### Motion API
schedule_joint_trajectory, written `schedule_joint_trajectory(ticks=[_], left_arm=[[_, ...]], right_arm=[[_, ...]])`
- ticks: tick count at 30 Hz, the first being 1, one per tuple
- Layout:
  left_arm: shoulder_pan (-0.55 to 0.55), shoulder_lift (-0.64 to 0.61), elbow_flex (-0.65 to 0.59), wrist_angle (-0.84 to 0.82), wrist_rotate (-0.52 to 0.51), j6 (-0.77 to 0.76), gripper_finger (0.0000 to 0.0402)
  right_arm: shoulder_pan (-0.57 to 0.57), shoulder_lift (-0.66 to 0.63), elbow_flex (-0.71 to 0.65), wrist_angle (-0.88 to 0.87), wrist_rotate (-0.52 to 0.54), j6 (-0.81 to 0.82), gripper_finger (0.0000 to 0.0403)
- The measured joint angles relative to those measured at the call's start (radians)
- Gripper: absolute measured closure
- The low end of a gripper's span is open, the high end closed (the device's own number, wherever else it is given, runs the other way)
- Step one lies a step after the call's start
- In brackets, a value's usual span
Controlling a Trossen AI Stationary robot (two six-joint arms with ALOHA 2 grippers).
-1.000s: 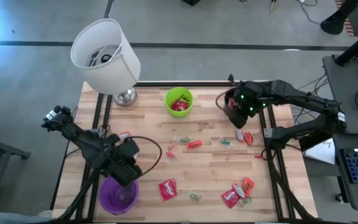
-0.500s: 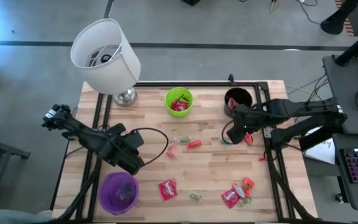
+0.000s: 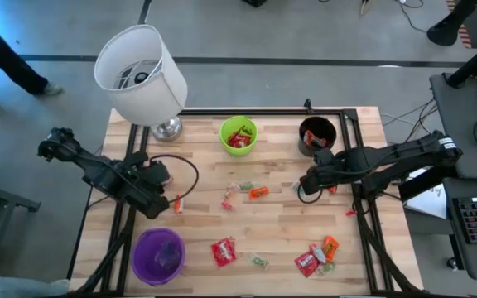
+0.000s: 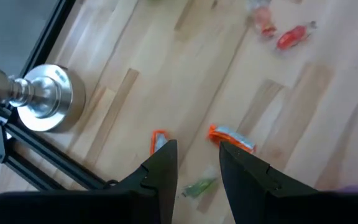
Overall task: Sort candy
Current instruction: Put the orange candy into the black bucket
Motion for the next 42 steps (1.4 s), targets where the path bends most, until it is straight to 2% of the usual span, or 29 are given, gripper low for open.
schedule_joint_trajectory(ticks=[5,9,19,26,33,42], left_arm=[[0.0,-0.067,-0.098,0.034,0.0,-0.002,0.03],[0.001,-0.099,-0.152,0.066,-0.004,0.004,0.03],[0.003,-0.128,-0.235,0.202,-0.091,-0.024,0.0299],[0.006,-0.128,-0.241,0.206,-0.174,-0.075,0.0299],[0.006,-0.127,-0.241,0.218,-0.176,-0.075,0.0299],[0.006,-0.127,-0.241,0.23,-0.176,-0.076,0.0299]], right_arm=[[-0.002,0.0,-0.061,0.073,0.008,0.017,0.0239],[-0.002,0.0,-0.118,0.094,0.008,0.093,0.0238],[-0.011,0.0,-0.241,0.178,0.057,0.171,0.0238],[-0.091,0.007,-0.269,0.178,0.077,0.072,0.0238],[-0.175,0.069,-0.272,0.187,0.051,-0.031,0.0238],[-0.204,0.188,-0.281,0.21,0.03,-0.075,0.0238]])
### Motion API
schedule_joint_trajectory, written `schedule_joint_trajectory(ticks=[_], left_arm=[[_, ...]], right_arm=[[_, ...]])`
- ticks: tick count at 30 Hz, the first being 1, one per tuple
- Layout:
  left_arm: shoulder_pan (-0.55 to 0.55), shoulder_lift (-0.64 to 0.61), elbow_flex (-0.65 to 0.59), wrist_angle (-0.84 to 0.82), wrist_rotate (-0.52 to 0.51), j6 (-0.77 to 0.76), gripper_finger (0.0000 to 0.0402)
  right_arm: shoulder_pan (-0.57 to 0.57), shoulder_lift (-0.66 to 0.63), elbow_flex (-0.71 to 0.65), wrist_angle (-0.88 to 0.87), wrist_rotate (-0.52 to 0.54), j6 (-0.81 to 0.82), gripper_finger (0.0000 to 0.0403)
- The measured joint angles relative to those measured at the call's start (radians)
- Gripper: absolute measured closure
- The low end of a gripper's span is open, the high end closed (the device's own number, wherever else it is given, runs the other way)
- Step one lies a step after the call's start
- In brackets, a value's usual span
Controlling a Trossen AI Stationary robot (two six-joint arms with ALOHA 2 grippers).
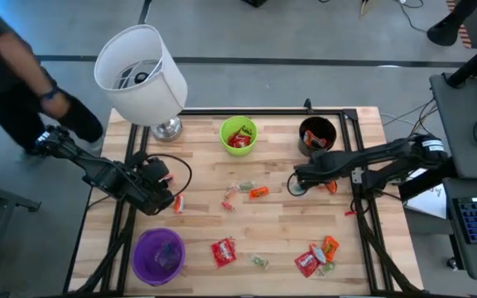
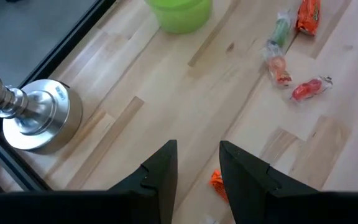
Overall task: Sort candy
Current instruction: Put the orange candy into the black bucket
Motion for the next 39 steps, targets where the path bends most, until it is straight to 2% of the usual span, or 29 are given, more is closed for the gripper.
schedule_joint_trajectory(ticks=[5,11,18,21,27,30,39], left_arm=[[0.0,0.0,0.0,0.007,0.0,0.0,0.0299],[0.0,0.0,0.0,0.009,0.001,0.005,0.0299],[0.0,0.0,0.0,0.012,0.002,0.008,0.0299],[0.0,0.0,0.0,0.015,0.002,0.008,0.0299],[0.0,0.0,0.0,0.016,0.002,0.008,0.0299],[0.0,0.0,0.0,0.018,0.002,0.008,0.0299],[0.0,0.0,0.0,0.023,-0.002,-0.034,0.0299]], right_arm=[[0.0,0.068,-0.003,0.014,-0.006,-0.019,0.0238],[-0.024,0.13,-0.045,0.123,-0.05,-0.045,0.0238],[-0.053,0.154,-0.082,0.158,-0.076,-0.065,0.0244],[-0.06,0.152,-0.093,0.167,-0.08,-0.059,0.0267],[-0.061,0.142,-0.099,0.163,-0.083,-0.06,0.0352],[-0.061,0.12,-0.091,0.152,-0.082,-0.063,0.038],[-0.061,0.003,0.029,0.143,-0.084,-0.088,0.0381]])
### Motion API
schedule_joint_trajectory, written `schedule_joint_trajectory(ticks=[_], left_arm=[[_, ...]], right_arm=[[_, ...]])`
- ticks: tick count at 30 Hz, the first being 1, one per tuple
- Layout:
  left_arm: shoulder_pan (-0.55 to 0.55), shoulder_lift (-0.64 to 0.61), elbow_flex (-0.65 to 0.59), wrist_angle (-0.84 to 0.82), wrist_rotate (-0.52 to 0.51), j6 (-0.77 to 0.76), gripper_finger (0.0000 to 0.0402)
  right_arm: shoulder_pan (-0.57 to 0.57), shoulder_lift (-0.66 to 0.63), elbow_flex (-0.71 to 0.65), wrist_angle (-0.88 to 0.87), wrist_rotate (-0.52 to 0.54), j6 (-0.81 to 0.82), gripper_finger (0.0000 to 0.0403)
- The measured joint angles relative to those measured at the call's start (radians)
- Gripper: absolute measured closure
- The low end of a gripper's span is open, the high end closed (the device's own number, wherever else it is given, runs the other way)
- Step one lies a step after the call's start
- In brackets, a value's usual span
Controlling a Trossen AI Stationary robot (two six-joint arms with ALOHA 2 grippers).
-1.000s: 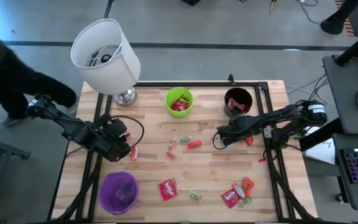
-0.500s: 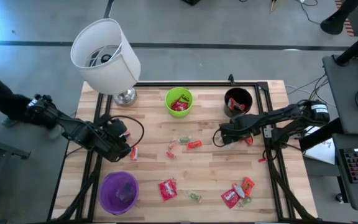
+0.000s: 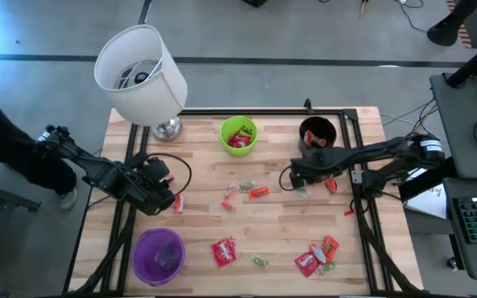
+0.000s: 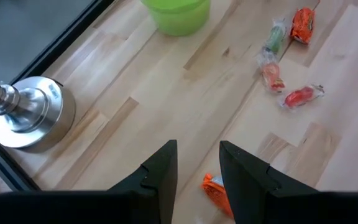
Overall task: Sort candy
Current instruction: Put the orange candy into the black bucket
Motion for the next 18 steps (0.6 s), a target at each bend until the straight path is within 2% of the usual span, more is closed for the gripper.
schedule_joint_trajectory(ticks=[4,11,18], left_arm=[[0.0,0.0,0.0,0.001,-0.002,-0.039,0.0299],[0.0,0.002,0.0,0.019,-0.003,-0.052,0.0299],[0.0,0.011,0.0,0.029,-0.004,-0.052,0.0299]], right_arm=[[0.0,-0.053,0.083,0.004,0.023,-0.042,0.0381],[-0.025,-0.11,0.242,-0.008,0.177,-0.171,0.0381],[-0.119,-0.113,0.38,-0.19,0.227,-0.313,0.0381]])
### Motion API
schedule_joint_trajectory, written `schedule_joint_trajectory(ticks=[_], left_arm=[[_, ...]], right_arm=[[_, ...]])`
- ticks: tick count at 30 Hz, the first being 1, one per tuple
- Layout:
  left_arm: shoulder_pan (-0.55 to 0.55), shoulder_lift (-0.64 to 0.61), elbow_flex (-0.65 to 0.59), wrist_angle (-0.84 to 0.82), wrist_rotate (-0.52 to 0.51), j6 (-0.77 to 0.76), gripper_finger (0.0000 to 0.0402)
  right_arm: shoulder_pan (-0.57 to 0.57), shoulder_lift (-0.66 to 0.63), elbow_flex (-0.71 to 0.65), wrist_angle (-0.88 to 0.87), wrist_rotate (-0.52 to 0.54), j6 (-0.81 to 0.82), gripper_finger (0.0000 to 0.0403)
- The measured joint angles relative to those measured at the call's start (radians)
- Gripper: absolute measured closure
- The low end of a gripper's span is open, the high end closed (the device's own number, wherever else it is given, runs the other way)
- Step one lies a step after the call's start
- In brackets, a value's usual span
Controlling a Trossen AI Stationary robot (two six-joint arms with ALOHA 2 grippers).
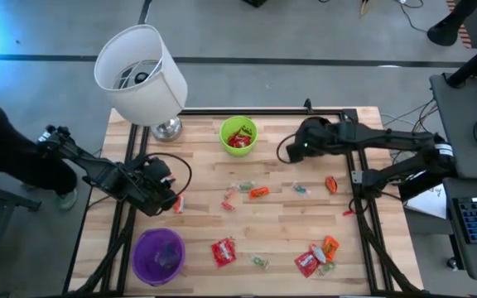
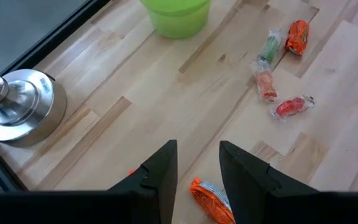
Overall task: Sort candy
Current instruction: Put the orange candy into the black bucket
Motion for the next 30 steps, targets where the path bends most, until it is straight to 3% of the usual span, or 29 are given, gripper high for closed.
schedule_joint_trajectory(ticks=[6,10,14,23,30], left_arm=[[0.0,0.0,0.0,0.004,0.0,0.0,0.0299],[0.0,0.0,0.0,0.011,0.003,0.042,0.0299],[0.0,0.0,0.0,0.011,0.0,0.065,0.0299],[0.0,0.0,0.0,0.011,0.0,0.064,0.0299],[0.004,0.0,0.0,0.011,-0.001,0.024,0.0299]], right_arm=[[-0.092,-0.001,0.029,-0.173,0.016,-0.063,0.0381],[-0.149,-0.001,-0.002,-0.177,-0.057,-0.145,0.0381],[-0.202,-0.001,-0.033,-0.157,-0.062,-0.185,0.0374],[-0.339,0.0,-0.079,-0.035,-0.062,-0.304,0.0307],[-0.365,-0.001,-0.027,-0.043,-0.084,-0.312,0.027]])
